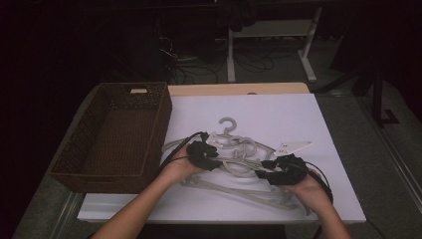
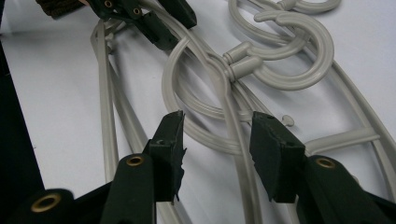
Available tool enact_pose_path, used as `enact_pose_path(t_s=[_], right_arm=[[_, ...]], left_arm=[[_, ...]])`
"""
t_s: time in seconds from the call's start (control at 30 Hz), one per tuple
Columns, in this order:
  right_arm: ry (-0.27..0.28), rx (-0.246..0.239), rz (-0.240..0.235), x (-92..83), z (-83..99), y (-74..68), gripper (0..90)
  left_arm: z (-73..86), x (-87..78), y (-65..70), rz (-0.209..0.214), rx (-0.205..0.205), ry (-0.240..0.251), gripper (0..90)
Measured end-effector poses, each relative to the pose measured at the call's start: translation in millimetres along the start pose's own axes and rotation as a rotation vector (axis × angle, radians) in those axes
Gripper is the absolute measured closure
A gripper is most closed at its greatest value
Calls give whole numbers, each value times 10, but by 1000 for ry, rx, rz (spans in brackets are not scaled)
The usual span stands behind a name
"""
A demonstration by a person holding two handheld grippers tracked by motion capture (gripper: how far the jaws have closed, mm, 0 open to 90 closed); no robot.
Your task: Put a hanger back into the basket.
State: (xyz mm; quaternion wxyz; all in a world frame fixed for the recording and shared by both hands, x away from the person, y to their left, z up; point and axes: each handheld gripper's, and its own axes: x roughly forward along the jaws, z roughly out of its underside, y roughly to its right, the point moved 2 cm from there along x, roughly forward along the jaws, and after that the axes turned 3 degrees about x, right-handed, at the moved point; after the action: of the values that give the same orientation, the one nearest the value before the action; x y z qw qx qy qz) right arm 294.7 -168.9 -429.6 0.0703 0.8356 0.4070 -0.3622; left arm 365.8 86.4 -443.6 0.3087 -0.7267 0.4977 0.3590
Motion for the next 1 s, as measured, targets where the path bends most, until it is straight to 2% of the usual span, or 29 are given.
enact_pose_path(t_s=[0.03, 0.2, 0.4, 0.47, 0.57, 0.63, 0.7, 0.77, 0.8, 0.9, 1.0], right_arm=[[1, 0, 2, -2, 1, 2, 539], [11, 0, 3, -11, -6, 5, 538], [16, 0, 7, -17, -7, 7, 539], [17, 0, 8, -17, -7, 8, 540], [18, 2, 9, -19, -7, 10, 542], [23, 3, 10, -25, -8, 12, 545], [28, 3, 13, -34, -10, 17, 548], [34, 5, 17, -46, -13, 22, 551], [39, 10, 15, -51, -14, 24, 551], [52, 16, 14, -65, -18, 34, 552], [62, 22, 14, -79, -19, 39, 551]], left_arm=[[2, -6, -4, 6, 6, -1, 675], [39, 12, -26, 25, 29, -6, 692], [70, 24, -27, 33, 52, -13, 671], [77, 16, -29, 22, 76, -19, 719], [86, 12, -22, 11, 111, -25, 738], [92, 2, -26, 6, 120, -24, 757], [104, -7, -24, 33, 135, -18, 784], [103, -23, -8, 57, 134, -7, 809], [97, -37, -2, 66, 121, 2, 817], [95, -56, -5, 69, 120, -1, 818], [121, -64, -32, 94, 97, 17, 818]])
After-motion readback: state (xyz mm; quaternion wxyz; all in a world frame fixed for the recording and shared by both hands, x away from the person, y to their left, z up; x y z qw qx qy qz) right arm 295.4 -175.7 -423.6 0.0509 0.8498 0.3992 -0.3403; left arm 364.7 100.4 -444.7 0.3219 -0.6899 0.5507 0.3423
